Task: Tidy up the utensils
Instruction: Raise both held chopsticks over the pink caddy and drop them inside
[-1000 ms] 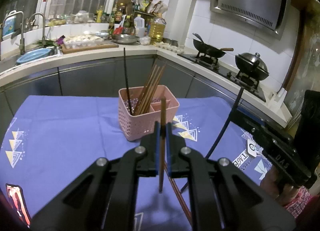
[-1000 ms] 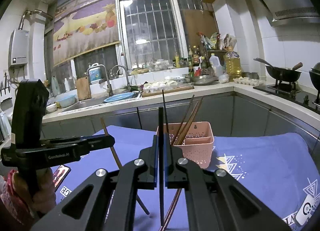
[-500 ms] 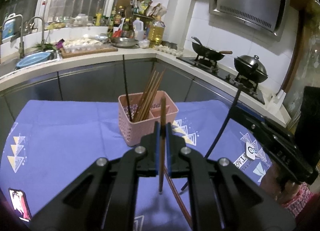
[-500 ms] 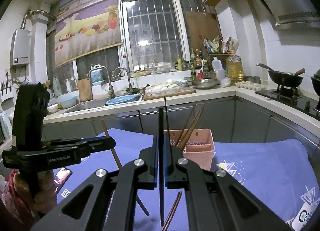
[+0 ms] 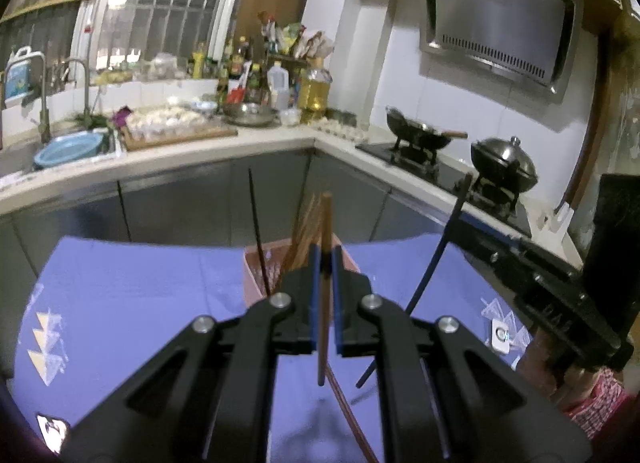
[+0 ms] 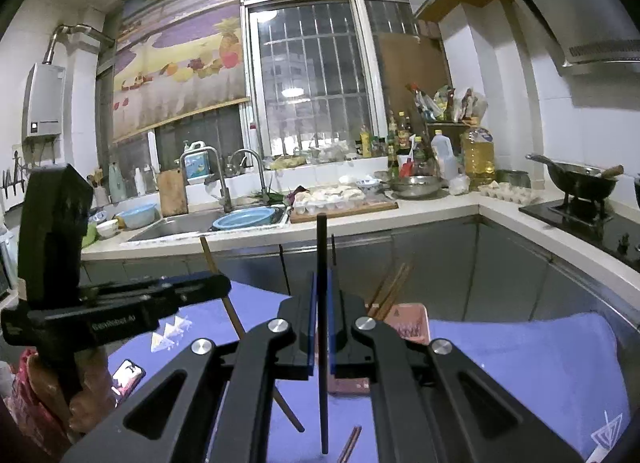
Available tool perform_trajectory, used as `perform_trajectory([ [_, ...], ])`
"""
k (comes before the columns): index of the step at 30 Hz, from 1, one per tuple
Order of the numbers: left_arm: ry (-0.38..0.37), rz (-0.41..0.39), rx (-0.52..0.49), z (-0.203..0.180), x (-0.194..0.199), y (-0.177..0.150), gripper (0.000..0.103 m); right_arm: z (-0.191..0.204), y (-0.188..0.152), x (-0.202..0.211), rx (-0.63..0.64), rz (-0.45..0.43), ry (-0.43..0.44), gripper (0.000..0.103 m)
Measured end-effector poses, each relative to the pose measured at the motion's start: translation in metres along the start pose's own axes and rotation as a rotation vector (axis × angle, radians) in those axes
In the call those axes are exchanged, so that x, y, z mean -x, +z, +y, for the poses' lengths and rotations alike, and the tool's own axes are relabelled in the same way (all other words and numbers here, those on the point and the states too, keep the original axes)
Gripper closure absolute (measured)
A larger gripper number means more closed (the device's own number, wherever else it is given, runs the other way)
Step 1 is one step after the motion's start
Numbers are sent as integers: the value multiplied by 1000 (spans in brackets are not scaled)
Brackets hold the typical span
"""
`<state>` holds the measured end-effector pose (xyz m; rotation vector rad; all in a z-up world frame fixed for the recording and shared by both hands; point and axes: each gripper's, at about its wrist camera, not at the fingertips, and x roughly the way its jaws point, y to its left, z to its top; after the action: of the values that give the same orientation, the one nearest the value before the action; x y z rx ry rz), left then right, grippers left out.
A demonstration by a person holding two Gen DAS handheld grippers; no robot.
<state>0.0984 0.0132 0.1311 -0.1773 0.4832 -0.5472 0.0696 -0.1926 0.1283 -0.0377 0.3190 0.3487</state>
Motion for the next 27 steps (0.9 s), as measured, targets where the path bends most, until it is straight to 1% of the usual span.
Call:
perform_trajectory([
  [3,19,-33,-5,3,-1,26,98,-4,22,-11,-15,-14,3,98],
  [5,28,-49,-4,4,-3,40,98,-5,37,-20,-13,-33,-11,98],
  [9,69,-105,-21,3,-11,71,98,-4,62,-41,12,-70,-33,98],
  [12,99,-127,-25,5,-25,82,98,-5,69,-62,17,-99,-46,98],
  [15,142,-133,-31,9,-44,78,98,-9,64,-83,23,-116,-66,98],
  [17,154,-106,-17,16,-62,69,98,-16,55,-101,1,-104,-73,98],
  [20,177,-51,-7,26,-89,53,98,-28,40,-124,-37,-59,-84,98],
  [25,209,55,26,42,-131,26,98,-47,3,-163,-78,71,-111,98],
  [26,218,92,44,47,-140,20,94,-50,-4,-170,-89,105,-103,97],
  [27,219,107,58,48,-144,16,90,-52,-9,-175,-104,140,-97,95],
])
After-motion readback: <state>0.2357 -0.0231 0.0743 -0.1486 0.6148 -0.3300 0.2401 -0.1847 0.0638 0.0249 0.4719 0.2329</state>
